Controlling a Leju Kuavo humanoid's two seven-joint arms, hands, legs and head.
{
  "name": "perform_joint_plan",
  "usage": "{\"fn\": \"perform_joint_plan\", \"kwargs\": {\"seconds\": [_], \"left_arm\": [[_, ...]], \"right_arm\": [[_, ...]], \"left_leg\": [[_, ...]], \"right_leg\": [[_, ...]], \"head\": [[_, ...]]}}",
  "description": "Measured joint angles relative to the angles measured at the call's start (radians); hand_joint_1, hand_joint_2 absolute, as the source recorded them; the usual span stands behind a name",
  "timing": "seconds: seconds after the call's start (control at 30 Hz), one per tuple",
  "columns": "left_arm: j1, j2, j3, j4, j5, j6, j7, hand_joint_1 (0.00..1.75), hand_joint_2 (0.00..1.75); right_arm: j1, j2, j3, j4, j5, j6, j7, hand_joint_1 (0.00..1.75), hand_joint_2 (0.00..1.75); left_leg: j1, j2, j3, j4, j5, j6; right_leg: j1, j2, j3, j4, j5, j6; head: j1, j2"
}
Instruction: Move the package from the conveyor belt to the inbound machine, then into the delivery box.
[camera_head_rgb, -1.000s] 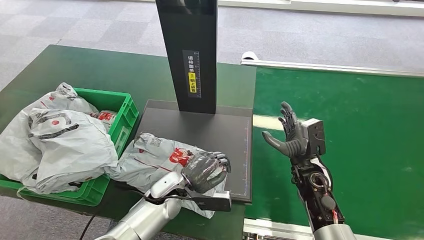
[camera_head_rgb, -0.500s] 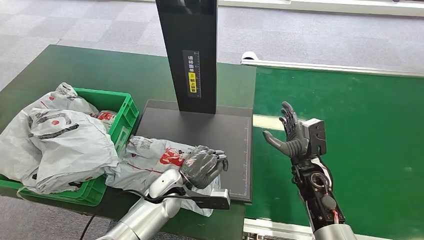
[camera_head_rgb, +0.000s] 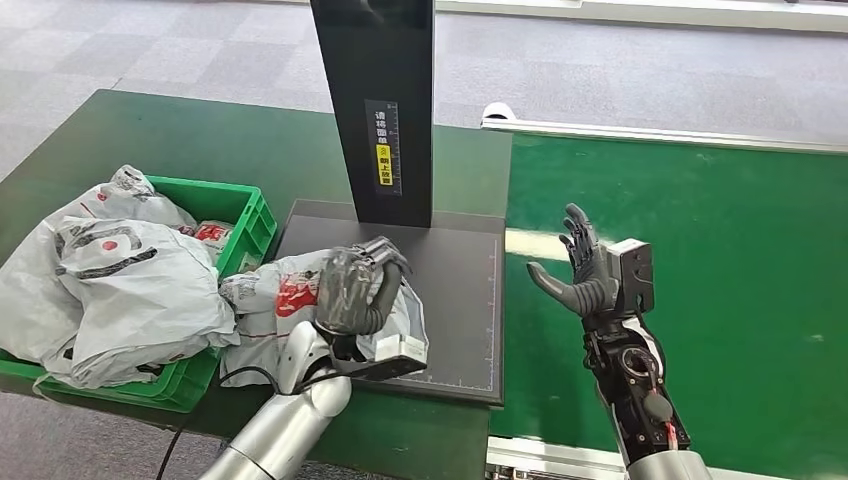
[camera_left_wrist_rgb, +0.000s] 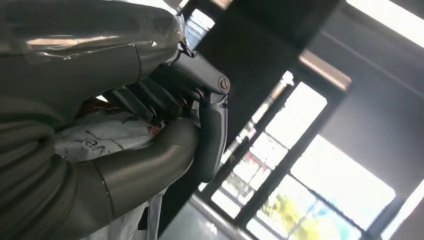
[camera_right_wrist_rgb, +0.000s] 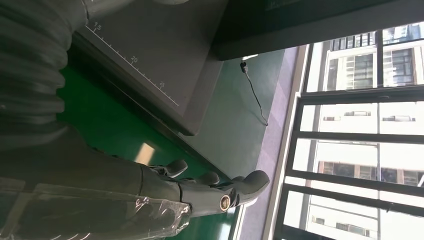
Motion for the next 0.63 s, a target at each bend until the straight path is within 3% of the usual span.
{"fn": "perform_joint_plan", "kwargs": {"seconds": [0.2, 0.47, 0.63], "left_arm": [[0.055, -0.043, 0.158, -0.232, 0.078, 0.005, -0.002, 1.75, 1.75], [0.080, -0.062, 0.220, -0.346, 0.097, 0.005, -0.003, 1.75, 1.75], [0.094, -0.075, 0.315, -0.468, 0.402, 0.007, -0.004, 1.75, 1.75]], "right_arm": [[0.003, 0.003, 0.003, 0.000, -0.008, -0.013, -0.015, 0.00, 1.75], [0.003, 0.007, 0.006, 0.000, -0.010, -0.015, -0.021, 0.00, 1.75], [-0.001, 0.009, 0.015, 0.013, -0.023, -0.029, -0.031, 0.00, 1.75]], "left_leg": [[0.000, 0.000, -0.001, 0.000, 0.000, 0.000], [0.000, 0.000, -0.001, 0.000, 0.000, 0.000], [0.000, 0.003, -0.001, 0.000, 0.000, 0.000]], "right_leg": [[0.000, 0.000, -0.001, 0.000, 0.000, 0.000], [0.000, 0.000, 0.000, 0.000, 0.000, 0.000], [0.000, 0.001, -0.002, 0.000, 0.000, 0.000]], "head": [[0.000, 0.000], [0.000, 0.000], [0.000, 0.000]]}}
